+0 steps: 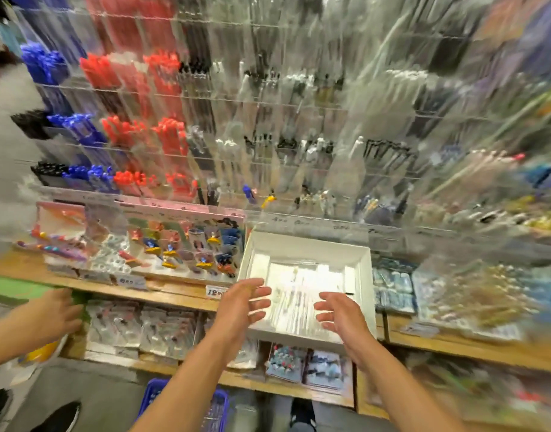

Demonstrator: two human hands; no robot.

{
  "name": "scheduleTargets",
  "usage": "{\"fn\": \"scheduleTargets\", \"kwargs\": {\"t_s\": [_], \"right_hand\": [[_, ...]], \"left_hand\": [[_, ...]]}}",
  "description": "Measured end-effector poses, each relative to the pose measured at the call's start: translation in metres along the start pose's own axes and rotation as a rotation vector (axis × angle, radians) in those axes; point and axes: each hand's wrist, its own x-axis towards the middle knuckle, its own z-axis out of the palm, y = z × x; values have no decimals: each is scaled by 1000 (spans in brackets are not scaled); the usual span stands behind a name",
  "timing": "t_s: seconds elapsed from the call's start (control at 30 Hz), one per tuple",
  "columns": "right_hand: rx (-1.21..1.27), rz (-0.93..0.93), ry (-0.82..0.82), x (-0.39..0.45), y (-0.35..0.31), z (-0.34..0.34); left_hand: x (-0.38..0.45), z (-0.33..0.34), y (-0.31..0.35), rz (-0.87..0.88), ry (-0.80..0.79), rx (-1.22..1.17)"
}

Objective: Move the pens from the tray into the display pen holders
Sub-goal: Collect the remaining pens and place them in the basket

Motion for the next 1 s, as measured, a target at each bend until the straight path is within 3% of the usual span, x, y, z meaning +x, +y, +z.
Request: {"fn": "scheduleTargets", "kwargs": {"t_s": [0.23,0.57,0.8,1.0], "right_hand": [[-261,100,-2,37,15,-21],[-975,126,-37,76,19,37],[-1113,170,121,82,22,65],[-1113,207,129,84,20,69]], "left_hand": [[17,39,-2,-47,-20,156],[56,29,-3,-125,-54,203],[67,18,-1,-180,-106,202],[70,14,-1,-203,-120,193]]}}
